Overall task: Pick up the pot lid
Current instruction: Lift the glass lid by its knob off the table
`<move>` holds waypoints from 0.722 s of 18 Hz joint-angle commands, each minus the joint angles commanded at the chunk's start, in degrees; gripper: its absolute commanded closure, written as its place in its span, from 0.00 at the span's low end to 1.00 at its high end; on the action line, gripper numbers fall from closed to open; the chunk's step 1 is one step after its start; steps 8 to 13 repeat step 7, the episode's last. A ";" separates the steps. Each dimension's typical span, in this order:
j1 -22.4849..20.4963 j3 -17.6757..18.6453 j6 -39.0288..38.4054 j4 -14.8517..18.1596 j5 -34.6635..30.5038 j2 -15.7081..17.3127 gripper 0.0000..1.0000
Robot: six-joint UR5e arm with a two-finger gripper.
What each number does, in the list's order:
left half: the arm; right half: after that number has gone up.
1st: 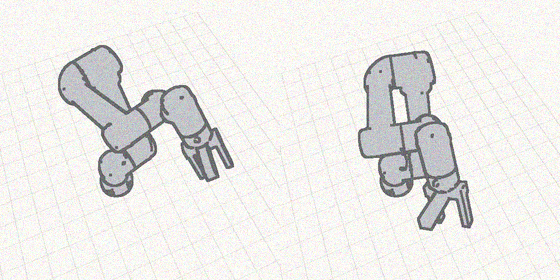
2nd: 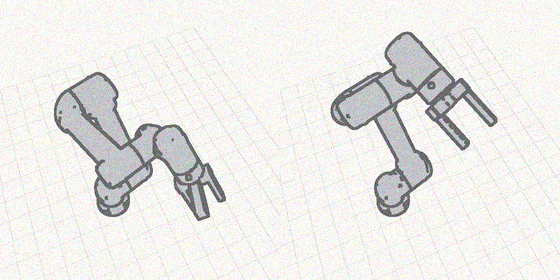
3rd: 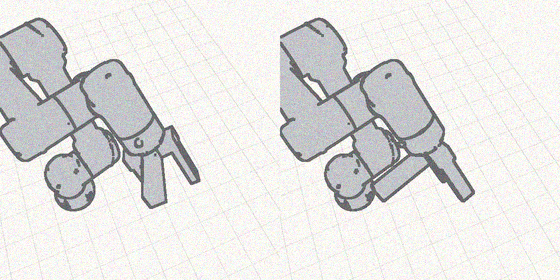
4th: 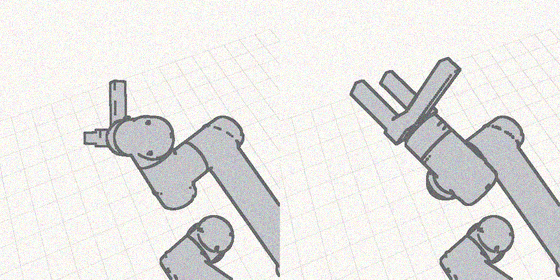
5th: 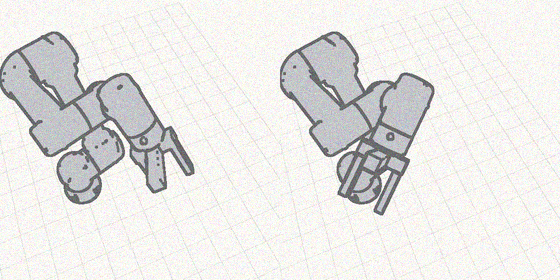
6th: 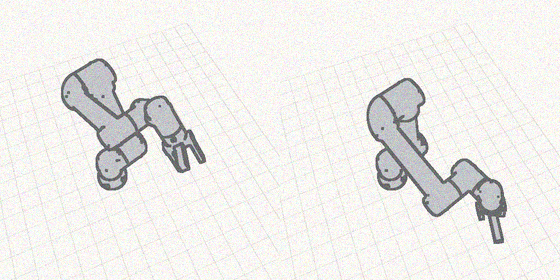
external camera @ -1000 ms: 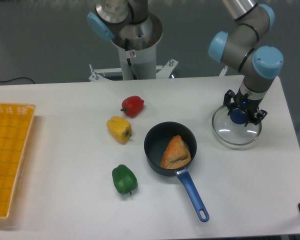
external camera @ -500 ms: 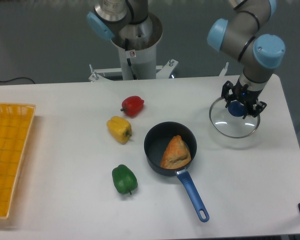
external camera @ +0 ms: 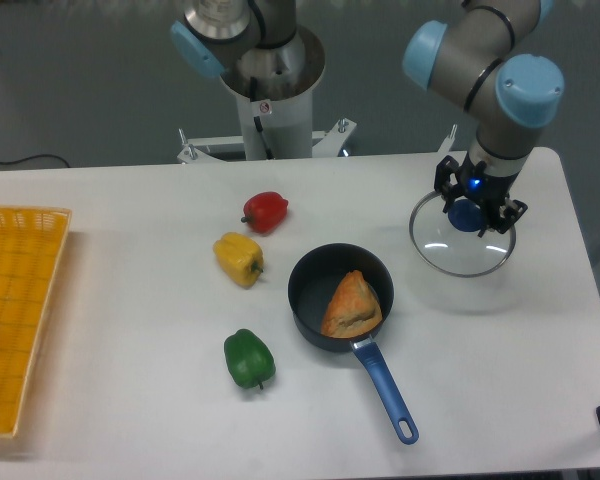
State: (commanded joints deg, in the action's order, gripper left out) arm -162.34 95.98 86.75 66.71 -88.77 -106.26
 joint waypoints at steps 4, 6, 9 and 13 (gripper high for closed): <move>0.27 -0.70 -0.44 0.09 -0.26 -0.09 0.34; 0.44 -0.97 -0.53 0.35 -0.35 -0.17 0.34; 0.79 -1.06 -0.53 0.44 -0.35 -0.18 0.34; 0.79 -1.06 -0.53 0.44 -0.35 -0.18 0.34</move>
